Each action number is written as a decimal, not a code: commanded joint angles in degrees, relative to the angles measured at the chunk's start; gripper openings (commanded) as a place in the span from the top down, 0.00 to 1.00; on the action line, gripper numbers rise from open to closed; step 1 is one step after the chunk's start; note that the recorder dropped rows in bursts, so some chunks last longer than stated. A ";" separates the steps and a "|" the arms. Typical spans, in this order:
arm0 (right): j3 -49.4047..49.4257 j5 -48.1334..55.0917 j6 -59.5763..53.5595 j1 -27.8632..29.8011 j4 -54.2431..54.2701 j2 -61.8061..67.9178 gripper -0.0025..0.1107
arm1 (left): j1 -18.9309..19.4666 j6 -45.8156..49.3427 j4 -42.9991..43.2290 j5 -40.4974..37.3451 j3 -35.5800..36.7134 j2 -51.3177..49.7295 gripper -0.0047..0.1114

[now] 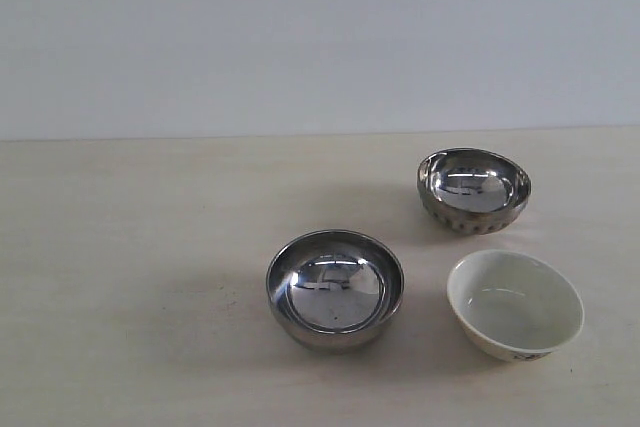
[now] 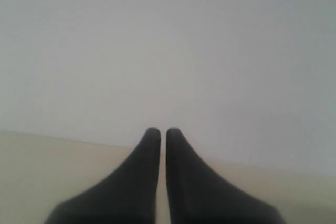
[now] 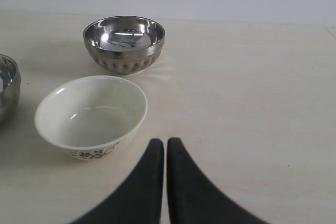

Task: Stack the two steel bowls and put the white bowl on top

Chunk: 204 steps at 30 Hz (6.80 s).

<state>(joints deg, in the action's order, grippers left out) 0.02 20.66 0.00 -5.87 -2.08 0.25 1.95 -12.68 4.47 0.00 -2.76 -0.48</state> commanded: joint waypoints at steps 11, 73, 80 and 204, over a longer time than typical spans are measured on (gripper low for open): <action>-0.02 -0.19 -0.38 0.16 -0.04 -0.25 0.98 | 0.19 8.22 -1.10 -3.29 2.76 0.48 0.93; -0.02 -0.19 -5.14 0.16 -4.33 -0.25 0.98 | 0.27 12.21 -3.43 -16.38 2.76 0.48 0.93; -0.02 -4.92 -5.32 0.16 -9.24 -0.25 0.98 | 0.27 12.21 -3.43 -16.28 2.76 0.48 0.93; -76.07 -8.15 12.02 0.03 -1.26 113.31 0.98 | 0.27 12.21 -3.43 -16.28 2.76 0.48 0.93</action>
<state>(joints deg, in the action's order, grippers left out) -75.91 12.23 12.74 -5.87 -2.96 115.86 2.07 0.00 1.47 -16.49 -0.21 -0.15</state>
